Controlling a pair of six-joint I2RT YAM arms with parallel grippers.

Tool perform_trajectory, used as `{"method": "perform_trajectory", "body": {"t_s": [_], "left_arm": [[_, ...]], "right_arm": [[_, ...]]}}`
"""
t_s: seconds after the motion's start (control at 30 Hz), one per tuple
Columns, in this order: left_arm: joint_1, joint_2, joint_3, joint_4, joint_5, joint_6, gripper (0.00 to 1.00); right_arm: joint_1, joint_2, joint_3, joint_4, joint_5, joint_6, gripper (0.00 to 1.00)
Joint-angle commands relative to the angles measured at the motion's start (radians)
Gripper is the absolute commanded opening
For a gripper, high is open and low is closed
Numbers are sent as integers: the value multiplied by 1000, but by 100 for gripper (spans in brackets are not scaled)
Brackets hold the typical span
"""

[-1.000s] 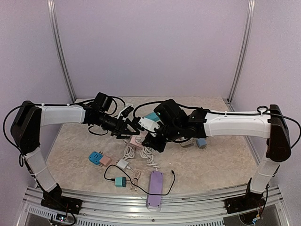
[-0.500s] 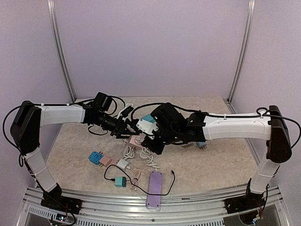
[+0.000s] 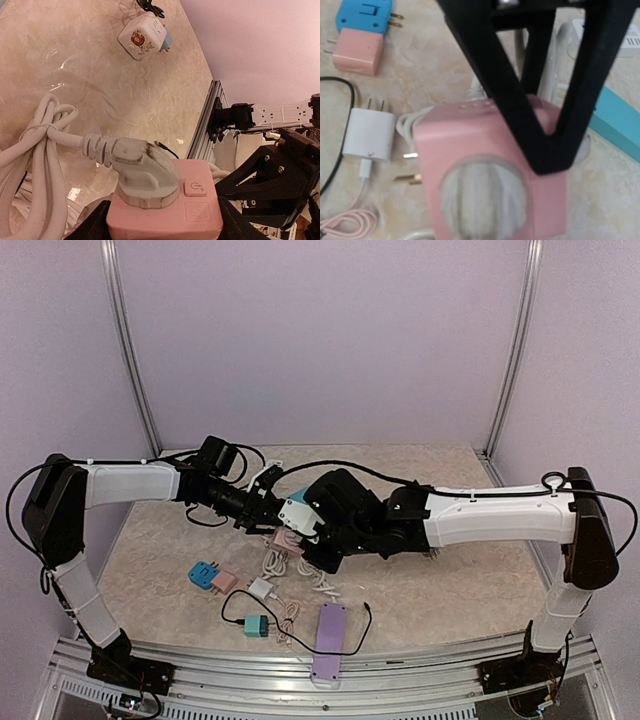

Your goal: Pull the plug off the socket

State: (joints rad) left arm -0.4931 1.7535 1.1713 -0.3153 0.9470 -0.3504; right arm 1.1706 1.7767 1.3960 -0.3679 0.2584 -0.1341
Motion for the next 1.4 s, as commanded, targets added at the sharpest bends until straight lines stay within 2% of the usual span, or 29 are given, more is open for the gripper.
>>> {"method": "perform_trajectory", "body": {"t_s": [0.0, 0.17, 0.47, 0.67, 1.07, 1.37], "left_arm": [[27, 6, 10, -1, -33, -21, 41], [24, -3, 5, 12, -18, -18, 41], [0, -33, 8, 19, -14, 19, 40], [-9, -44, 8, 18, -8, 34, 40], [-4, -46, 11, 6, -45, 35, 40], [33, -36, -1, 20, -46, 2, 39]], "right_arm": [[26, -14, 48, 30, 42, -20, 0], [9, -53, 28, 68, -25, -2, 0], [-110, -133, -54, 173, -320, 114, 0], [-167, -168, -108, 240, -439, 191, 0], [-168, -176, -120, 243, -416, 191, 0], [-91, -153, -74, 162, -212, 110, 0]]}}
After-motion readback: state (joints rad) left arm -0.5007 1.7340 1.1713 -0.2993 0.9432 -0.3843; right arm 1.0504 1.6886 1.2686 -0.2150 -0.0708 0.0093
